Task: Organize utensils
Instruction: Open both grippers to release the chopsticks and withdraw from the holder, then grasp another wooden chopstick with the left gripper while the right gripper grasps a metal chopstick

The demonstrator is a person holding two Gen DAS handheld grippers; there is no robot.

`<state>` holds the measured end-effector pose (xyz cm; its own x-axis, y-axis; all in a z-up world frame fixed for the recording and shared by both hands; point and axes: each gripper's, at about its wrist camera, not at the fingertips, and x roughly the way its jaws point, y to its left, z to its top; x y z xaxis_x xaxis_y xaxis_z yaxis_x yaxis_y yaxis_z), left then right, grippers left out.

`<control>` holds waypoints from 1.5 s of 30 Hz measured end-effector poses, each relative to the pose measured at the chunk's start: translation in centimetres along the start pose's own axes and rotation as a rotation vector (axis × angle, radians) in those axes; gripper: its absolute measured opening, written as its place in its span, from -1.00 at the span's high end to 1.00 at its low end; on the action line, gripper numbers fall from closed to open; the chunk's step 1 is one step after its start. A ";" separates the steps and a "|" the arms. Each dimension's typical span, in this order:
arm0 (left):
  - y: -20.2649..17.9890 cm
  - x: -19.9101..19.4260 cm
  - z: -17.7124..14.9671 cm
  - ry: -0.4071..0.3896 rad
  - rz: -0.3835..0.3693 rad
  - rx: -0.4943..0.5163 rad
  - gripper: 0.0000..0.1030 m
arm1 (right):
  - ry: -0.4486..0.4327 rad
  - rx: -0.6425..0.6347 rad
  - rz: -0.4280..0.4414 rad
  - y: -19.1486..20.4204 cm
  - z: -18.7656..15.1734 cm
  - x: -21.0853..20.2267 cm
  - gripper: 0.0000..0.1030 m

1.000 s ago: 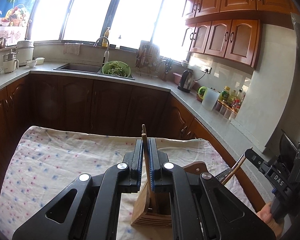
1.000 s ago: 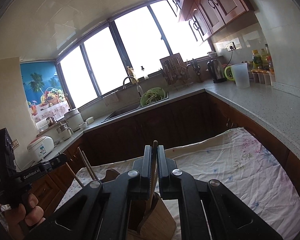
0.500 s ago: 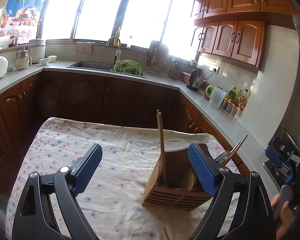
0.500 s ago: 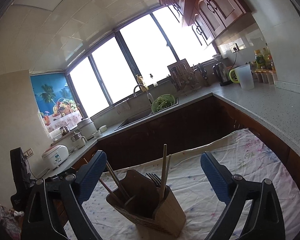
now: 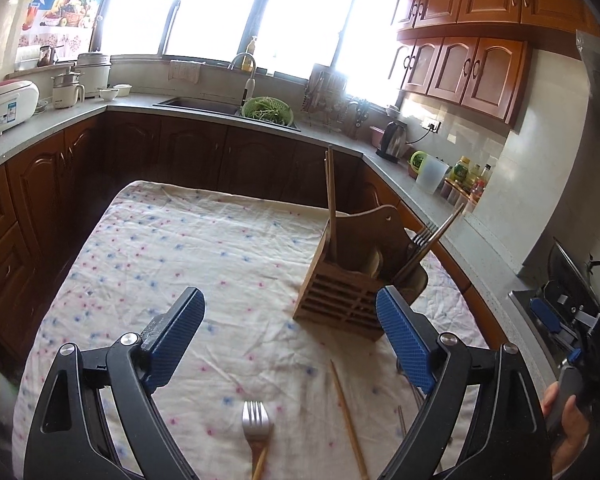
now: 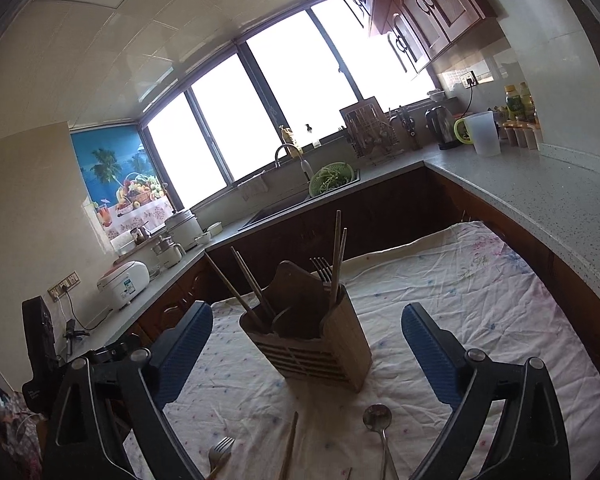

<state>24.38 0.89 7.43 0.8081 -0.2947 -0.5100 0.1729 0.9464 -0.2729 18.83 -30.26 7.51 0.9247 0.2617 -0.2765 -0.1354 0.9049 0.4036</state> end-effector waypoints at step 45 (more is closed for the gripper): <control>-3.8 7.5 -9.9 0.407 -0.059 0.088 -0.24 | 0.425 -0.012 -0.120 -2.1 -13.8 -0.8 0.28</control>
<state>24.17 -6.22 -3.43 0.5104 -0.3602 -0.7809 0.2740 0.9288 -0.2493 13.49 -27.74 -5.21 0.7058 0.2671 -0.6561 -0.0424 0.9405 0.3372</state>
